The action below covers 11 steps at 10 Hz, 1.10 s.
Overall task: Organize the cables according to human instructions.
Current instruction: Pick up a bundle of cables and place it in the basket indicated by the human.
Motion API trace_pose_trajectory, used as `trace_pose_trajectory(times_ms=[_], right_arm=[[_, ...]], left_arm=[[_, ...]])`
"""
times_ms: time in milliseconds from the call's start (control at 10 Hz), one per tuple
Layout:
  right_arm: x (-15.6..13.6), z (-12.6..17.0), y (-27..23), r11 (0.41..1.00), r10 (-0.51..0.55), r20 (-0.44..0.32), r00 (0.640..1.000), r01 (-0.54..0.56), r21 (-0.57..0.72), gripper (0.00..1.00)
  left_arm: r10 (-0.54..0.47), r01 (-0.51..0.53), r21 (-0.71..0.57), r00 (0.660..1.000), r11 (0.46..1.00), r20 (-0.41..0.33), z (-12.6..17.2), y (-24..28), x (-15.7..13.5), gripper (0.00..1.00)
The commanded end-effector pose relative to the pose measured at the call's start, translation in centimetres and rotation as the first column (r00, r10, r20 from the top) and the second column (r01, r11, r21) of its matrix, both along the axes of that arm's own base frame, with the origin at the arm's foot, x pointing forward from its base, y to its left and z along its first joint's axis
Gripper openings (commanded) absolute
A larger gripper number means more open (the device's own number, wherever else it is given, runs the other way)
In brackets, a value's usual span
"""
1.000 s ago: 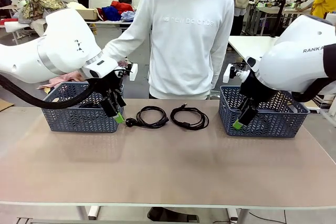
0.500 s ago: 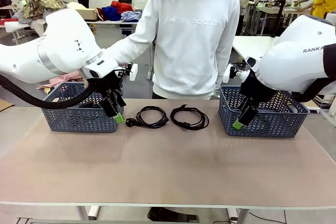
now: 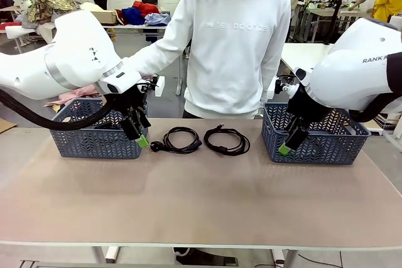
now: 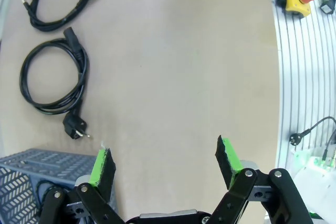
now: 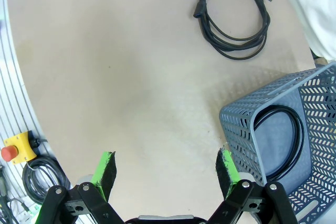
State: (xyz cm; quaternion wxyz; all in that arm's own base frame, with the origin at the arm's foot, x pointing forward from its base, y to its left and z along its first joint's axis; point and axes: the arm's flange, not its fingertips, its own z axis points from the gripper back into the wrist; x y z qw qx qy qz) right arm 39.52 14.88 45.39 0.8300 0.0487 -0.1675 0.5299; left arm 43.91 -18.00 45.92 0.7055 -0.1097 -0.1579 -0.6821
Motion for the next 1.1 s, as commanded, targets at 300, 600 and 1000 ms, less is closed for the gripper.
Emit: trace_pose_trajectory(times_ms=[300, 600, 1000], right_arm=[[0.0, 0.1, 0.0, 1.0, -0.009, 0.005, 1.0, 0.009, 0.002, 1.0], [0.0, 0.1, 0.0, 1.0, -0.009, 0.005, 1.0, 0.009, 0.002, 1.0], [0.0, 0.1, 0.0, 1.0, -0.009, 0.005, 1.0, 0.009, 0.002, 1.0]], left_arm=[[-0.025, 0.022, 0.085, 0.999, 0.996, 0.038, 0.0, -1.9, 1.6, 1.0], [-0.061, 0.051, 0.195, 0.997, 0.979, 0.046, -0.7, -5.6, 5.1, 1.0], [-0.073, 0.073, 0.268, 0.997, 0.961, -0.012, -2.8, -9.7, 9.2, 1.0]])
